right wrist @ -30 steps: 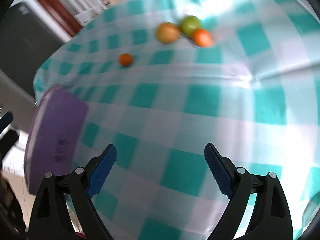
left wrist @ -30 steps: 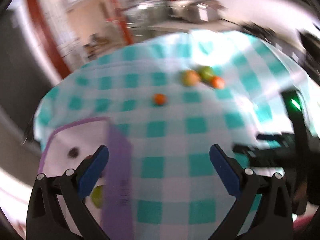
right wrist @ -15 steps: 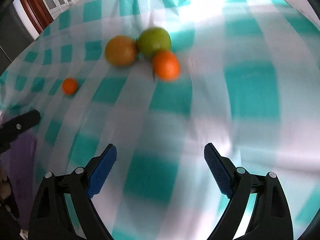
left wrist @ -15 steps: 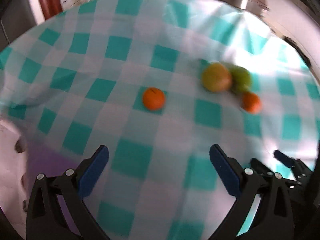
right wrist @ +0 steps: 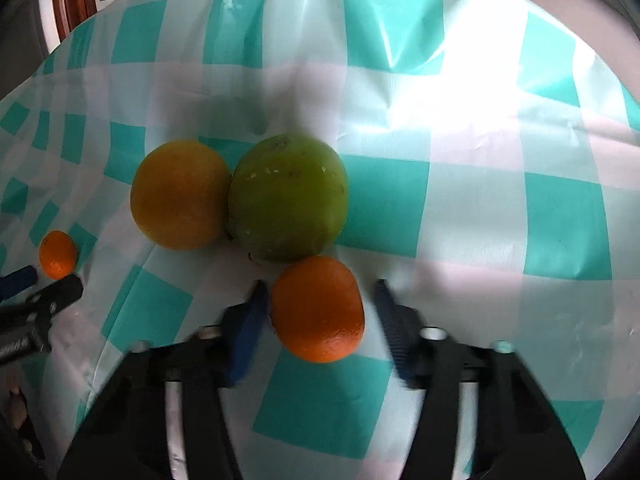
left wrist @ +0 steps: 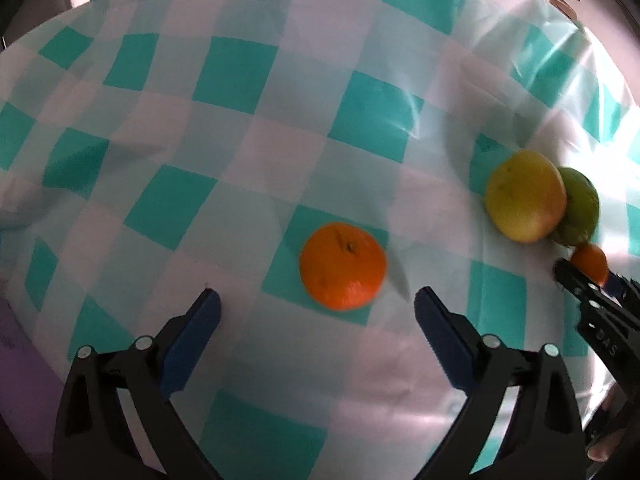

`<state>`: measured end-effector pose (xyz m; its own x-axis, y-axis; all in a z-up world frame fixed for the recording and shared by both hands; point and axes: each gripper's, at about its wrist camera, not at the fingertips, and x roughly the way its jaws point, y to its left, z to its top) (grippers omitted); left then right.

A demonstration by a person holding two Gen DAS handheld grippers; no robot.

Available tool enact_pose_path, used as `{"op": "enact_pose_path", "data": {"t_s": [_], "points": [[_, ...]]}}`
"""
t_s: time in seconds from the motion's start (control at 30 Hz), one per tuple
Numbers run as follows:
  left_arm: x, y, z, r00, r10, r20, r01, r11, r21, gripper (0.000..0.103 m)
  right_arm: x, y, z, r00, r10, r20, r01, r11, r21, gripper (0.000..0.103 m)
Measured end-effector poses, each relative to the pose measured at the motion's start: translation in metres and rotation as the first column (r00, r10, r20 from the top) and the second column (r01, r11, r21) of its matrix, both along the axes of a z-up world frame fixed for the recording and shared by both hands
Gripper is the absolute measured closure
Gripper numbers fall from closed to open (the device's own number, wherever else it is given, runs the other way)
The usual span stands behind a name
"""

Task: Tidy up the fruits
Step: 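Grasp the orange on the cloth with the left gripper while the right gripper grasps another orange, then carry both oranges over the white box with both grippers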

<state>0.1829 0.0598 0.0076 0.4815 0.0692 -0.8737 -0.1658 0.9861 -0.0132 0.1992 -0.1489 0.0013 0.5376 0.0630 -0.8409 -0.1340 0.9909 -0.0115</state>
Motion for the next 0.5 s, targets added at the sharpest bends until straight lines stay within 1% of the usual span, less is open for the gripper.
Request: {"op": "enact_pose_path", "data": {"t_s": [0.1,0.13,0.2,0.27,0.3,0.37,0.5], "points": [[0.005,0.001,-0.002,1.0,-0.003,0.018,0.003,1.0,0.023,0.008,-0.005,0.001,0.002,1.0,0.008,0.001,-0.008,1.0,-0.017,0.064],[0.007,0.002,-0.002,1.0,-0.002,0.023,0.001,0.999,0.038,0.013,-0.009,0.0,0.002,1.0,0.002,-0.003,-0.002,1.0,-0.006,0.064],[0.007,0.002,0.0,0.999,-0.013,0.043,0.011,0.999,0.047,0.028,-0.016,-0.004,0.003,1.0,-0.014,-0.01,0.014,1.0,0.016,0.064],[0.005,0.001,0.003,0.997,-0.056,0.058,0.053,0.997,0.049,0.058,-0.028,-0.013,0.004,0.999,-0.034,-0.021,0.035,0.998,0.046,0.064],[0.004,-0.001,0.003,0.995,-0.08,0.059,0.077,0.996,0.054,0.064,-0.034,-0.016,0.006,0.999,-0.046,-0.026,0.047,0.997,0.065,0.064],[0.0,-0.001,0.003,0.992,-0.114,0.052,0.111,0.992,0.058,0.065,-0.045,-0.019,0.008,0.998,-0.053,-0.031,0.055,0.995,0.088,0.064],[-0.016,-0.005,0.006,0.991,-0.133,0.025,0.131,0.99,0.06,0.066,-0.084,-0.024,0.014,0.999,-0.031,-0.042,0.036,0.991,0.128,0.064]]}}
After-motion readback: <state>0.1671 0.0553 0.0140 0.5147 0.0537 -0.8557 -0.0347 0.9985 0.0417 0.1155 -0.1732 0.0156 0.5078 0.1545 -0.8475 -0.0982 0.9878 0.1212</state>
